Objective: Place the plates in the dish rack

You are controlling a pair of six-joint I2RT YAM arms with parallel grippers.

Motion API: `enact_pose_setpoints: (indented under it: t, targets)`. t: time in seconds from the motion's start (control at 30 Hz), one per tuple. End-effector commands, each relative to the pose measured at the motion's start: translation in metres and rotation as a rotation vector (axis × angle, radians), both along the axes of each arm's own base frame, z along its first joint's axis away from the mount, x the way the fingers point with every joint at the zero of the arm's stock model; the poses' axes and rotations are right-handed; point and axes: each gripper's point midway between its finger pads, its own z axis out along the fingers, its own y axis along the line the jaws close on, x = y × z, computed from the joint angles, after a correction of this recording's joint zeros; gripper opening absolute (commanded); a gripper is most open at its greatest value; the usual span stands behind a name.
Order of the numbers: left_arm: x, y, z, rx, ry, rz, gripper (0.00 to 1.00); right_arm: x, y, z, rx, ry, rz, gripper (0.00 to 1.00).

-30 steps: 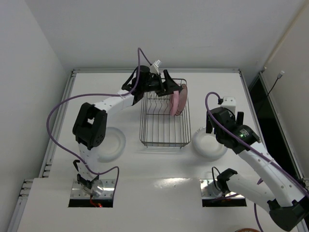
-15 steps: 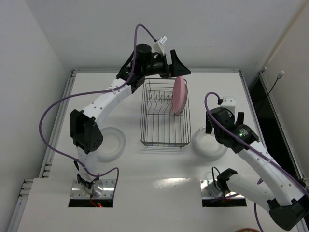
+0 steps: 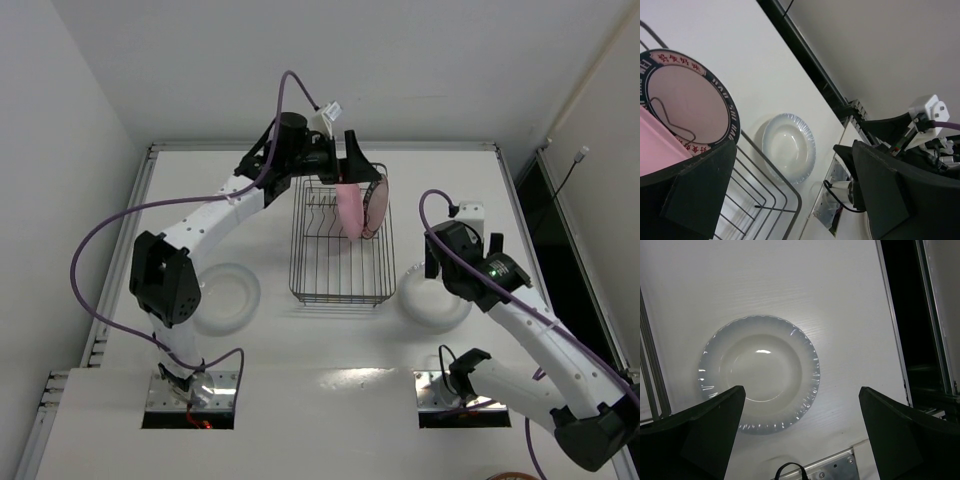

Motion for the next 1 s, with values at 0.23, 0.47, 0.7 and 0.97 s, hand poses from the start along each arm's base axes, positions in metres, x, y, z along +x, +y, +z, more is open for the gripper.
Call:
enact_pose_setpoints:
  t: [0.23,0.47,0.7,0.97]
  targets:
    - [0.043,0.060,-0.019,0.029,-0.001,0.179,1.00,0.006,0.002,0.014,0.035,-0.040,-0.023,0.96]
    - [0.068,0.076,-0.051,0.023,0.091,0.207,0.71,0.007,0.004,0.011,0.042,-0.036,-0.018,0.96]
    - [0.089,0.080,-0.096,0.132,0.159,0.267,0.28,0.007,0.005,0.012,0.055,-0.053,-0.006,0.96]
    - [0.095,0.067,-0.136,0.339,0.197,0.339,0.17,0.009,0.007,0.011,0.053,-0.051,0.010,0.96]
